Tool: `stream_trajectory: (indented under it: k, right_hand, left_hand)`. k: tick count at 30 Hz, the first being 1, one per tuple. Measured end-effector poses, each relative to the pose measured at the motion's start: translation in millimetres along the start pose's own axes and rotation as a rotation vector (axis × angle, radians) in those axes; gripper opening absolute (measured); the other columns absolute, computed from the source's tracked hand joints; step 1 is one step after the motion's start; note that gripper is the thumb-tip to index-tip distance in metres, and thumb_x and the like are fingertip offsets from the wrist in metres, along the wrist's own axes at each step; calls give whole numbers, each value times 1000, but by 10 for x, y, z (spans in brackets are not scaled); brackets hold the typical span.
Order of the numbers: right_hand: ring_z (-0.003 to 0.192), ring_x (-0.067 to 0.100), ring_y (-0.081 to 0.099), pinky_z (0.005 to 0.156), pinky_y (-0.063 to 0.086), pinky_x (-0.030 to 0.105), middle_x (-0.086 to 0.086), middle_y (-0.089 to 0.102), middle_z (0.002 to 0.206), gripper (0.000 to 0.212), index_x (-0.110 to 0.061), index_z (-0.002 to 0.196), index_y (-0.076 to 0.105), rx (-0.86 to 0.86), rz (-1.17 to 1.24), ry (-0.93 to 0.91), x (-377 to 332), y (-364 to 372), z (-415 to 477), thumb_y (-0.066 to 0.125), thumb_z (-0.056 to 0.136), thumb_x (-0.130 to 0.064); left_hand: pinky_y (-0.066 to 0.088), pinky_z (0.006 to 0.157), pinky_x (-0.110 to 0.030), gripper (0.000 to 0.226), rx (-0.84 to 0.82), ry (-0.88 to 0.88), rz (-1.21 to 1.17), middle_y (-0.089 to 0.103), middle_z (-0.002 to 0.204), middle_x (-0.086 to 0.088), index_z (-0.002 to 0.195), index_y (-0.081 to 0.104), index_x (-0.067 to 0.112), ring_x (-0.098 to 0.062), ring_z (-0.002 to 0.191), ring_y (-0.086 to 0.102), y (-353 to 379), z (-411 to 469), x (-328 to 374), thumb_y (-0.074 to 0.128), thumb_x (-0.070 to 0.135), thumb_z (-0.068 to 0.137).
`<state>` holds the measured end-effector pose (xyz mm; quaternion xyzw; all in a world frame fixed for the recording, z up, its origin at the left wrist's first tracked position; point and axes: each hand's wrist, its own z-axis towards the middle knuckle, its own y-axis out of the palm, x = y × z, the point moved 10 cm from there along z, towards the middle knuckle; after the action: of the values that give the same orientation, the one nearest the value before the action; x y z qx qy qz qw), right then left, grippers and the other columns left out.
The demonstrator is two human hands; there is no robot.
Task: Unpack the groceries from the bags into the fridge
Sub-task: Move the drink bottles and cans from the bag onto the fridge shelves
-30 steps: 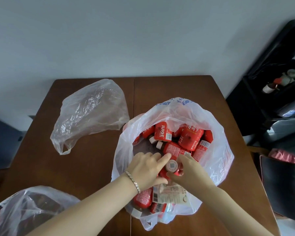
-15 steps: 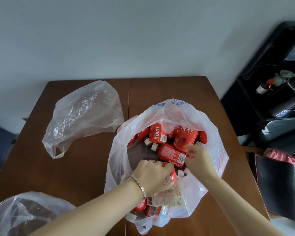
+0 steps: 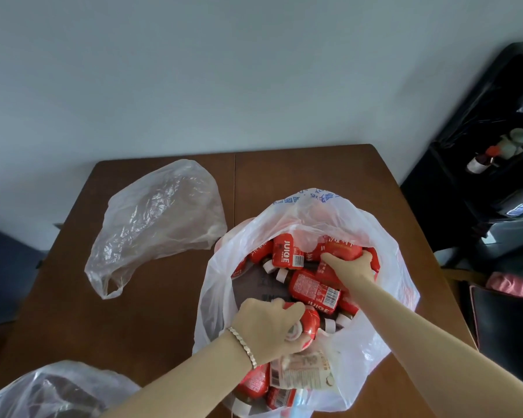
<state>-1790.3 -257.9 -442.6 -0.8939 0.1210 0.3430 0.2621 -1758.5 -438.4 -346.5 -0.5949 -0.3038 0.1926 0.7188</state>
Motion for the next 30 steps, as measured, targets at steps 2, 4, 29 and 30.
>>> stream_trajectory:
  k: [2, 4, 29, 30]
  right_hand:
    - [99, 25, 54, 80, 52, 39, 9, 49, 122, 92, -23, 141, 24, -95, -54, -40, 39, 8, -109, 80, 70, -31]
    - [92, 19, 54, 69, 51, 29, 4, 49, 113, 88, -24, 138, 30, -196, -88, -120, 162, 12, -296, 83, 68, -23]
    - [78, 15, 56, 69, 54, 35, -4, 54, 93, 27, -19, 83, 50, 25, -500, -593, -186, -264, -827, 68, 78, -37]
    - [74, 14, 57, 65, 54, 33, -6, 56, 89, 26, -19, 86, 50, 16, -598, -602, -232, -228, -871, 64, 79, -39]
  left_hand:
    - [44, 35, -17, 42, -26, -21, -7, 59, 52, 7, 87, 55, 26, -10, 37, 54, -5, 6, -39, 38, 63, 77]
    - [37, 38, -16, 46, -45, -41, -8, 56, 53, 6, 84, 58, 23, -13, 37, 53, -33, 28, -63, 38, 63, 77]
    - [32, 65, -22, 52, -182, -105, 95, 60, 104, -1, 123, 41, 20, -20, 89, 61, -72, 49, 50, 33, 60, 91]
    - [30, 62, -22, 50, -156, -97, 99, 60, 99, -2, 119, 44, 19, -21, 85, 61, -96, 57, 62, 33, 60, 91]
